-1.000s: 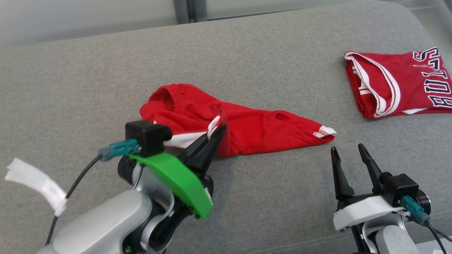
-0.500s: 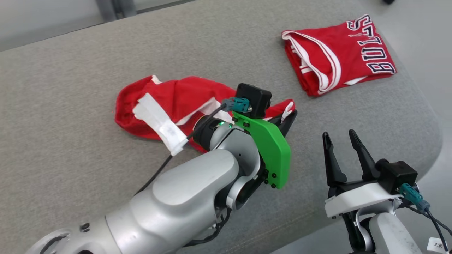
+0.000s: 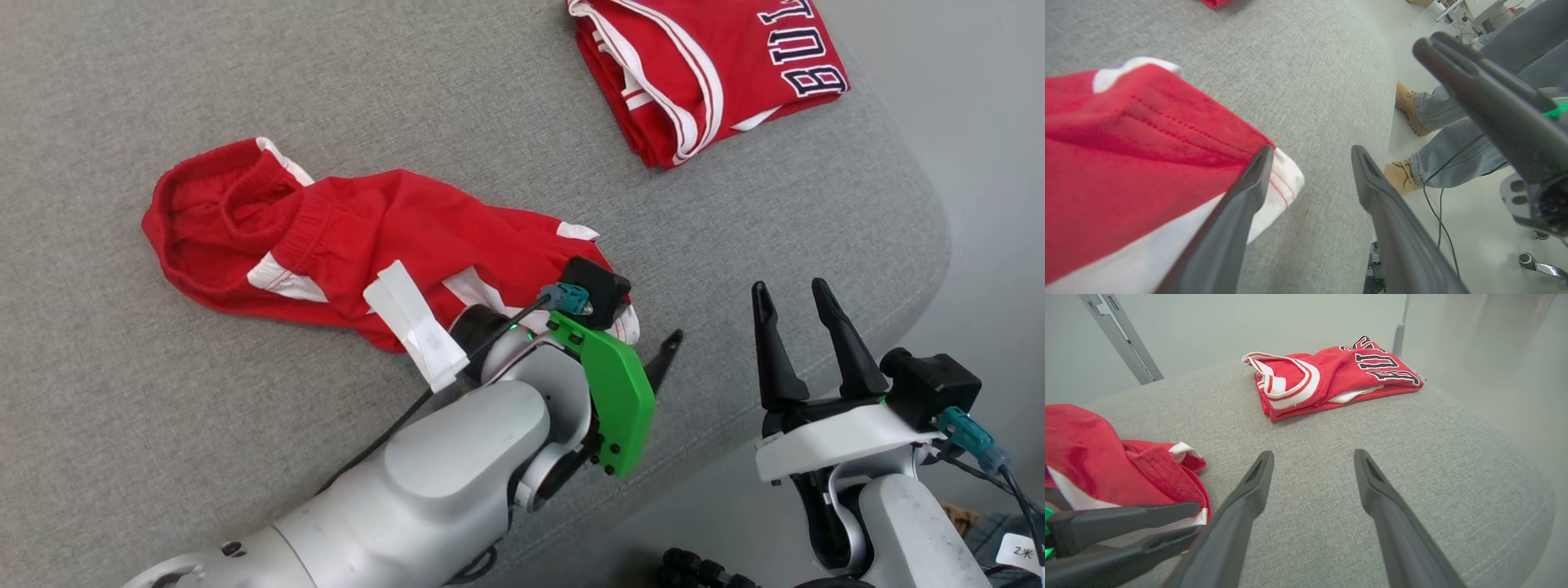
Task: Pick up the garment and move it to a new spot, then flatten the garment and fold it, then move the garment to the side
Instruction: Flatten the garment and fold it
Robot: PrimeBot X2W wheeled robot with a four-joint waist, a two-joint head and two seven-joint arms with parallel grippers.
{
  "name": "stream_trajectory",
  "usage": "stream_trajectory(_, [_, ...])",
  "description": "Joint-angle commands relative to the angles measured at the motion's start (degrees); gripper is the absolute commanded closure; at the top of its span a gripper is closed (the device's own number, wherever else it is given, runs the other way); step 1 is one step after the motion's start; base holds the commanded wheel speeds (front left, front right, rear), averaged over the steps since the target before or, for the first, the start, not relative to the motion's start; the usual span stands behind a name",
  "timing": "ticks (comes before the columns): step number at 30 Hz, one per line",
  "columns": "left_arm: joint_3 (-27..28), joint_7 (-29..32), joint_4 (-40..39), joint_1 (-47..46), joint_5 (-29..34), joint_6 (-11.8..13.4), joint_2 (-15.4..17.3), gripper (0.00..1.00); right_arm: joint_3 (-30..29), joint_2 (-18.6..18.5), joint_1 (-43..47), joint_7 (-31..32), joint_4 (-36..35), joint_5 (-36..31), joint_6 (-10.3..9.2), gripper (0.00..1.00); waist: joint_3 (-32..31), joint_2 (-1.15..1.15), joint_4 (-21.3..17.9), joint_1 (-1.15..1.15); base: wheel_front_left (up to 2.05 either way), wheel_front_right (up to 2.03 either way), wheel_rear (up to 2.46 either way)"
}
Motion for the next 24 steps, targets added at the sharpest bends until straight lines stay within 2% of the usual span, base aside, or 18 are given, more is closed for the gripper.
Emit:
stream_trajectory(1, [0.01, -0.4, -0.96, 0.62, -0.55, -0.48, -0.09, 0.0, -0.16, 0.03, -0.45, 0.01, 0.1, -0.3, -0.07, 0.0, 0.51, -0.01, 0.53, 0.0, 0.0, 0.0, 0.0])
stream_trajectory(5, [1.75, -3.09, -7.41, 1.43, -2.41, -1.14, 0.0, 0.0, -1.76, -0.02, 0.28, 0.01, 0.25, -1.36, -0.07, 0.0, -1.65, -0.01, 3.89, 0.0, 0.0, 0.0, 0.0])
stream_trajectory(8, [3.3, -4.98, -14.08, 2.03, -2.01, 0.24, 3.99, 0.0, -2.94, -0.05, 1.38, 0.01, 0.29, -2.5, -0.07, 0.0, -3.78, -0.01, 6.6, 0.0, 0.0, 0.0, 0.0])
stream_trajectory(9, [3.95, -5.3, -16.88, 2.4, -1.65, 1.06, 6.11, 0.0, -3.04, -0.06, 1.64, 0.01, 0.3, -2.84, -0.07, 0.0, -4.34, -0.01, 7.36, 0.0, 0.0, 0.0, 0.0])
stream_trajectory(10, [5.32, -5.22, -22.69, 3.37, -1.92, 3.15, 10.77, 0.0, -3.62, -0.07, 2.25, 0.01, 0.22, -3.52, -0.07, 0.0, -5.44, -0.01, 9.03, 0.0, 0.0, 0.0, 0.0])
stream_trajectory(13, [7.4, -4.53, -28.87, 3.48, -0.43, 6.6, 19.7, 0.0, -4.33, -0.07, 3.02, 0.01, 0.16, -4.53, -0.07, 0.0, -6.57, -0.01, 11.21, 0.0, 0.0, 0.0, 0.0])
stream_trajectory(16, [8.03, -2.25, -32.54, 3.02, 0.51, 8.13, 27.38, 0.0, -4.37, -0.07, 3.24, 0.02, 0.21, -5.42, -0.07, 0.0, -6.99, -0.01, 12.44, 0.0, 0.0, 0.0, 0.0])
stream_trajectory(21, [6.42, 2.95, -36.78, 1.28, 0.99, 5.62, 35.23, 0.0, -4.44, -0.07, 2.97, 0.02, 0.06, -6.24, -0.07, 0.0, -6.96, -0.01, 13.17, 0.0, 0.0, 0.0, 0.0])
stream_trajectory(24, [5.21, 4.41, -37.1, 0.4, 1.89, 3.7, 36.67, 0.0, -4.61, -0.05, 2.71, 0.02, 0.08, -6.61, -0.07, 0.0, -6.71, -0.01, 13.36, 0.0, 0.0, 0.0, 0.0])
